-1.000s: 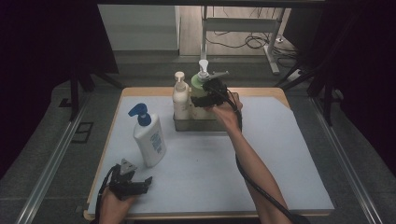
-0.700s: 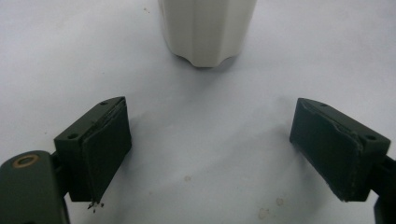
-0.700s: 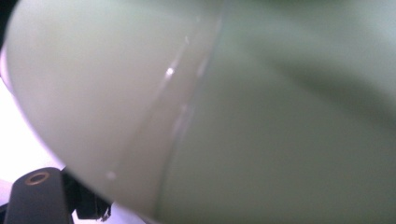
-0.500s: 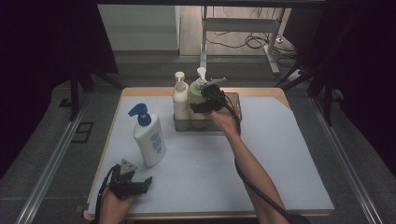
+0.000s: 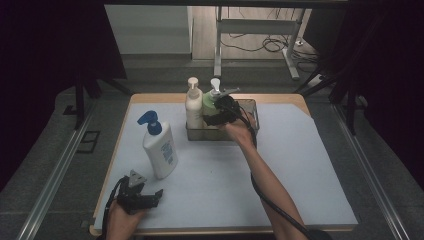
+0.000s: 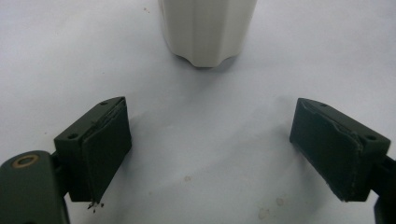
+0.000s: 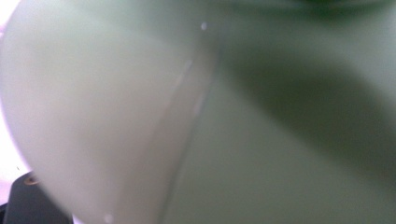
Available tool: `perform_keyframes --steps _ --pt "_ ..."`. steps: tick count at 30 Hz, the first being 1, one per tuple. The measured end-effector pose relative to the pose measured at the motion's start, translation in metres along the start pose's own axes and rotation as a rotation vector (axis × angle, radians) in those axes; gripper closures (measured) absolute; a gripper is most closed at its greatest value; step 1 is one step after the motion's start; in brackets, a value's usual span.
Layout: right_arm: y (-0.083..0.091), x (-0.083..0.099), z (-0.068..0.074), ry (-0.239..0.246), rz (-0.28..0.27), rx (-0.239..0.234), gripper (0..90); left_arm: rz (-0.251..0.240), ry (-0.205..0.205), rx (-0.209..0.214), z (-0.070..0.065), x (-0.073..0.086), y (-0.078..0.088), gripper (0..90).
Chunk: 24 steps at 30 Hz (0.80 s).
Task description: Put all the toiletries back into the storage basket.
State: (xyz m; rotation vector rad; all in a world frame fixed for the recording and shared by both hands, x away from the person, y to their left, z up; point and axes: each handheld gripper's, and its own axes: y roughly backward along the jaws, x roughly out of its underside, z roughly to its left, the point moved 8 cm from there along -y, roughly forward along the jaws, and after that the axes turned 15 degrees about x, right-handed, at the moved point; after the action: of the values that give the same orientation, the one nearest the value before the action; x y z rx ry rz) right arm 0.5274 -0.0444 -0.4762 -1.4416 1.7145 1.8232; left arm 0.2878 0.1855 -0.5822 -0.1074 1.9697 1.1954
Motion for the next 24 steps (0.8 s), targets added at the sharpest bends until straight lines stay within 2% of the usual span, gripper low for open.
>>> perform_keyframes --steps 9,11,16,17,19,24 --pt "-0.0039 -0.0006 -0.0012 -0.008 -0.018 -0.012 10.7 0.000 0.000 0.000 0.0000 0.0000 0.0000 12.1" --pt "-0.0037 0.0006 -0.0012 0.009 -0.017 -0.009 8.7 0.000 0.000 0.000 0.0000 0.0000 0.0000 12.1" --pt "-0.0028 0.0008 -0.0005 0.003 -0.019 -0.024 5.3 0.000 0.000 0.000 0.0000 0.0000 0.0000 12.2" --pt "-0.0017 0.0012 -0.0010 0.021 -0.019 -0.020 0.3 -0.001 0.000 0.000 -0.0001 0.0000 0.0000 12.2" --pt "0.0001 0.0012 -0.0006 0.025 -0.017 -0.030 0.0 0.000 0.000 0.000 0.0000 0.0000 0.0000 12.1" --pt "0.0052 0.0011 -0.0057 0.030 -0.021 -0.013 0.0 -0.001 0.000 0.000 0.0000 0.0000 0.0000 12.1"
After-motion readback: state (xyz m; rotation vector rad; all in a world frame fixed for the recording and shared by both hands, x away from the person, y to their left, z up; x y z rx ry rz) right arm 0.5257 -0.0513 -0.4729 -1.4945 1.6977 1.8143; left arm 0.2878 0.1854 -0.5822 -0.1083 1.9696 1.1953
